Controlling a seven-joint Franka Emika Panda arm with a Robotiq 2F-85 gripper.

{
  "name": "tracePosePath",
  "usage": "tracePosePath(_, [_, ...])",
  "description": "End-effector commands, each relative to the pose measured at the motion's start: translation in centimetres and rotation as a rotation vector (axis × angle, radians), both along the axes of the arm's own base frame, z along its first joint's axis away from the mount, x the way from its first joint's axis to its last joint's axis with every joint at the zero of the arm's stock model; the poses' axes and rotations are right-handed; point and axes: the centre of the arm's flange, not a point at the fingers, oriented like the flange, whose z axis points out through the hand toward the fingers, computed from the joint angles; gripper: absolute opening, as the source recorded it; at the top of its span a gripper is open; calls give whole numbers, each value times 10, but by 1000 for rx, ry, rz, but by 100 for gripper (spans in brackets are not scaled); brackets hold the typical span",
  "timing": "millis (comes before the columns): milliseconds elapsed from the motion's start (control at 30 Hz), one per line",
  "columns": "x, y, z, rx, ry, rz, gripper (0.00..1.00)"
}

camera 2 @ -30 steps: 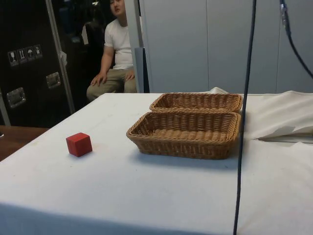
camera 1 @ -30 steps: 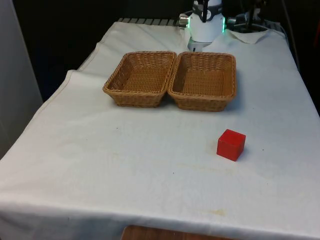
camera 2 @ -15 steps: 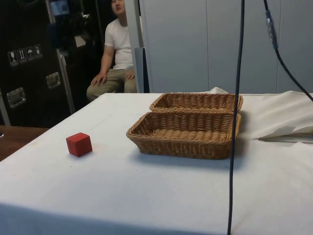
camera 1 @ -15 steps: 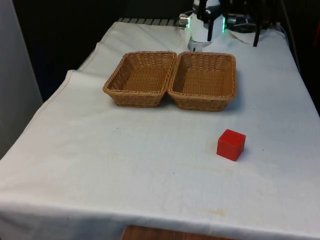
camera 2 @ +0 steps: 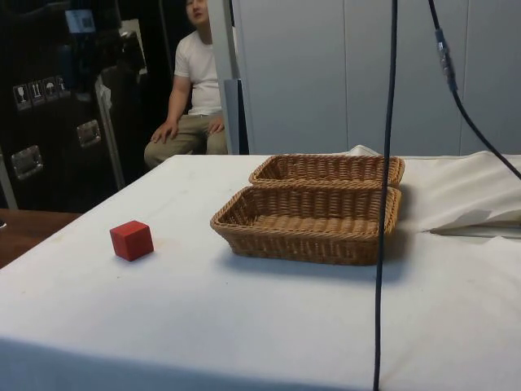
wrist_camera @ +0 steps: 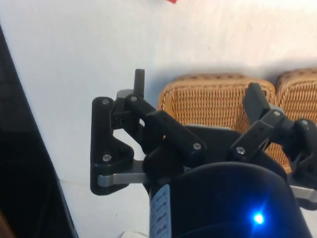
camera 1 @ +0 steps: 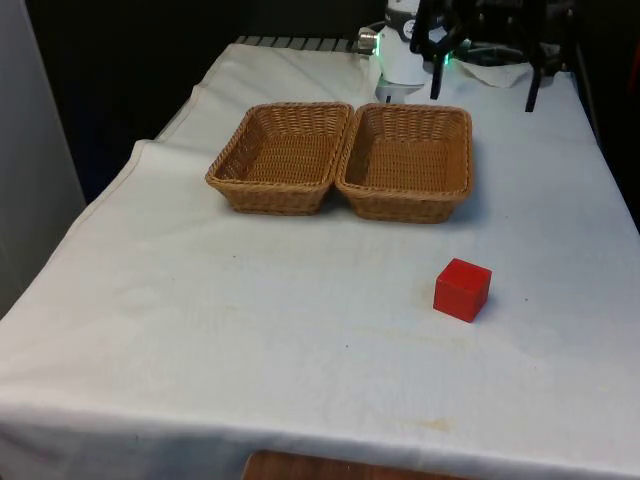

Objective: Pick up the red cube and place it into the right basket.

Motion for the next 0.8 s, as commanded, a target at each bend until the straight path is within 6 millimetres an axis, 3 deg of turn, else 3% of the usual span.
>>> tracePosePath(0, [3,3,0,4,-13,-7,100])
tracePosePath(200, [8,10,-7,1,-30,-7,100])
tracePosePath(400, [15,18,-35,10,-43,5,100])
tracePosePath(767, [17,19,-67,21,-32,10,100])
